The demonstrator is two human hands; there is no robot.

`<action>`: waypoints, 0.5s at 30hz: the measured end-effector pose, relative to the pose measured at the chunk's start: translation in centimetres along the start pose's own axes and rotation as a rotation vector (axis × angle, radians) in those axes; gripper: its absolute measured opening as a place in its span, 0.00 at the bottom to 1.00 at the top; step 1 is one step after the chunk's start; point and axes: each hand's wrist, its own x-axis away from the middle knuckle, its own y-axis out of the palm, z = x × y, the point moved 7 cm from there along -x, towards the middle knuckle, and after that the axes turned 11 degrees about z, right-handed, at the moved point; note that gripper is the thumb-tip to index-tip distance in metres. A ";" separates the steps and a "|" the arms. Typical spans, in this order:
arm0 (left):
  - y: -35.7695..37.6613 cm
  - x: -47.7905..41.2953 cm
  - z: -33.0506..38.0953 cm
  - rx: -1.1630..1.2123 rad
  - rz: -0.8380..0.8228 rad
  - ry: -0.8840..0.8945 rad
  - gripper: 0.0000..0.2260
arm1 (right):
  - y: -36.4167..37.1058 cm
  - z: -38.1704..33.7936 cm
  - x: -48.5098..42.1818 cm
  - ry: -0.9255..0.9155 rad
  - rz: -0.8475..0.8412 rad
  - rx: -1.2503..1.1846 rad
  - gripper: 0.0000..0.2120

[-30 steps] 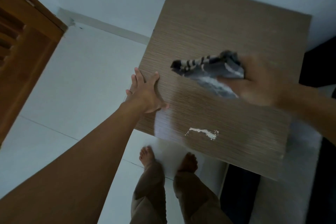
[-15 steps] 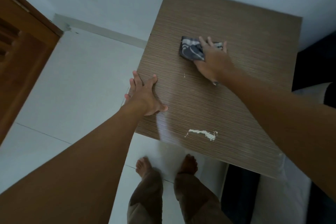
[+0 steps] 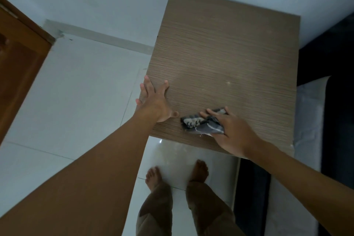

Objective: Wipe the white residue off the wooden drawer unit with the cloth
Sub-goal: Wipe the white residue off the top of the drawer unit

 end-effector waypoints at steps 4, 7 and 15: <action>0.3 0.9 0.2 -0.041 -0.016 0.032 0.50 | -4.3 -0.9 1.9 0.326 0.226 -0.324 0.11; 0.4 1.4 0.3 -0.047 -0.016 0.060 0.49 | -7.3 1.4 3.1 0.550 0.528 -0.387 0.16; 0.7 1.7 0.2 -0.067 -0.014 0.108 0.48 | -6.0 6.4 6.0 0.897 0.637 -0.108 0.13</action>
